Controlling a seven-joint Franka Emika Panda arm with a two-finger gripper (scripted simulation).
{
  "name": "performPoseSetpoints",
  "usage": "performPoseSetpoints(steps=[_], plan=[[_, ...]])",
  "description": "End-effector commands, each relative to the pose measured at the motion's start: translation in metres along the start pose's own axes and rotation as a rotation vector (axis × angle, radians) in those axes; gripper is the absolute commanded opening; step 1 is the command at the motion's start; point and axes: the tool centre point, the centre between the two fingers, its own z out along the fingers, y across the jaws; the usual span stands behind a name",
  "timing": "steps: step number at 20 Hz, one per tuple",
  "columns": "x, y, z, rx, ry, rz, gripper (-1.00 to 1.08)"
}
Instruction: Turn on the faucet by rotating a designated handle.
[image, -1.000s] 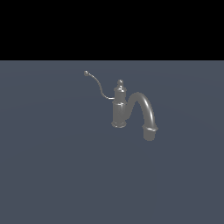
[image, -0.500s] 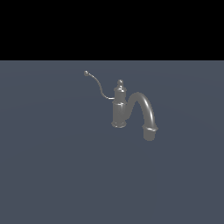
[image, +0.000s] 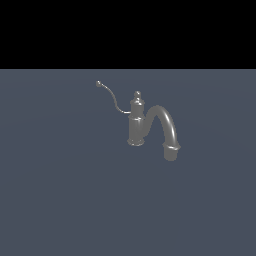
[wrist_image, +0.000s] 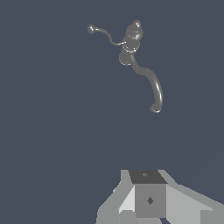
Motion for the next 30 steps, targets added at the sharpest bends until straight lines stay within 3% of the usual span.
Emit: performPoseSetpoints(steps=[1, 16, 30], plan=[[0.008, -0.010, 0.009, 0.002, -0.001, 0.050, -1.00], [0.075, -0.065, 0.067, 0.012, -0.007, 0.380, -1.00], [0.151, -0.094, 0.119, 0.020, -0.011, 0.683, -1.00]])
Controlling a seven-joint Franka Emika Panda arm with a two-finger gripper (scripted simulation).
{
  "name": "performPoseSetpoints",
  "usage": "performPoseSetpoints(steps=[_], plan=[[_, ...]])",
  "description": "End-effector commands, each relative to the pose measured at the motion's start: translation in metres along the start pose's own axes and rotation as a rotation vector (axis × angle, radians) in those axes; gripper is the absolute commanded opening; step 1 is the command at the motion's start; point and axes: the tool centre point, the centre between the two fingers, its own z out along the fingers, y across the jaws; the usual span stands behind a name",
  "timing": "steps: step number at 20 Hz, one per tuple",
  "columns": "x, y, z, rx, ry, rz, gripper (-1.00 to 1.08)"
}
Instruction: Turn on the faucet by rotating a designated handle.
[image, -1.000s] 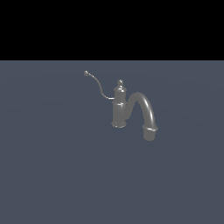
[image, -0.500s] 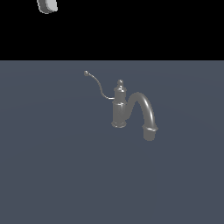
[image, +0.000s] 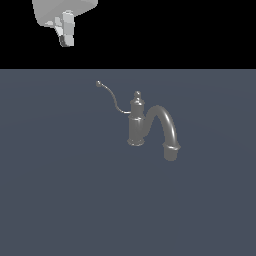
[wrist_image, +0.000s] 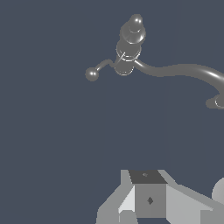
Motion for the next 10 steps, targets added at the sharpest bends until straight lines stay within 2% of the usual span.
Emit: performPoseSetpoints(steps=[1, 10], plan=[[0.010, -0.011, 0.009, 0.002, 0.000, 0.055, -1.00], [0.050, -0.045, 0.043, 0.004, 0.000, 0.253, -1.00]])
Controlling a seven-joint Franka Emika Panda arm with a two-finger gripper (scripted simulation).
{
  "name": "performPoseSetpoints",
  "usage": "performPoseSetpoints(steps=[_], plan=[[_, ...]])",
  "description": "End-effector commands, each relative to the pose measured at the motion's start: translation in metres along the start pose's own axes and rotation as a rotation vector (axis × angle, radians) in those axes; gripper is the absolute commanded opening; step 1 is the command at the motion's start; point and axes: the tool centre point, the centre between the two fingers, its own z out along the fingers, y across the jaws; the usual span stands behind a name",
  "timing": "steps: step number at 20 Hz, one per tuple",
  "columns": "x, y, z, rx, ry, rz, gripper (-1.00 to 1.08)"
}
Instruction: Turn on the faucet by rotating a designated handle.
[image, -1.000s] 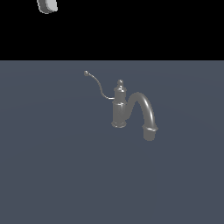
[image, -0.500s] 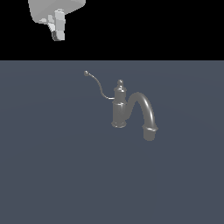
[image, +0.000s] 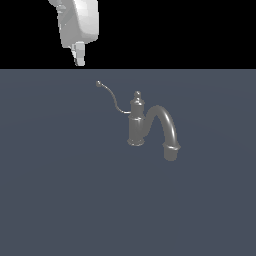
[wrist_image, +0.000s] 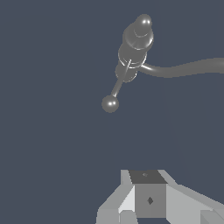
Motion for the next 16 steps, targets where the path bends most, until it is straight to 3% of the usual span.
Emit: performPoseSetpoints(steps=[1, 16], plan=[[0.011, -0.011, 0.010, 0.001, 0.001, 0.058, -1.00], [0.074, -0.057, 0.057, 0.002, 0.004, 0.344, -1.00]])
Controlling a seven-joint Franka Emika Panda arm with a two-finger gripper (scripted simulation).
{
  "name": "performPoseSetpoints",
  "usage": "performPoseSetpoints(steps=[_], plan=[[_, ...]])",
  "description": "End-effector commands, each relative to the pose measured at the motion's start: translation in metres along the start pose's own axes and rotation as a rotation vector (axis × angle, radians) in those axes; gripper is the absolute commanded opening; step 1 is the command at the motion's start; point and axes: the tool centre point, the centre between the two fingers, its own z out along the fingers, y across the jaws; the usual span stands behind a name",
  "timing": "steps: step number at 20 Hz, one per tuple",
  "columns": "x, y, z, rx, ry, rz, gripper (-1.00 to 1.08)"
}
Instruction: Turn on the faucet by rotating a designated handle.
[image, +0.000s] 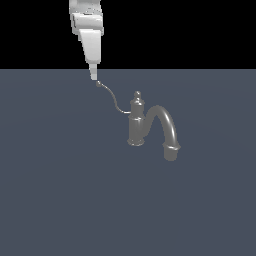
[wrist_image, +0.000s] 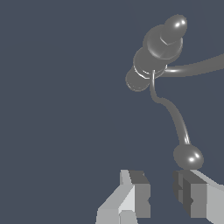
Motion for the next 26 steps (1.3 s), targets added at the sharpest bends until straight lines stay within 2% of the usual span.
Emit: performPoseSetpoints(steps=[1, 16, 26], plan=[[0.020, -0.001, 0.019, -0.021, 0.000, 0.053, -1.00], [0.026, -0.006, 0.023, -0.020, -0.001, 0.079, -1.00], [0.025, 0.021, 0.022, -0.020, -0.001, 0.079, -1.00]])
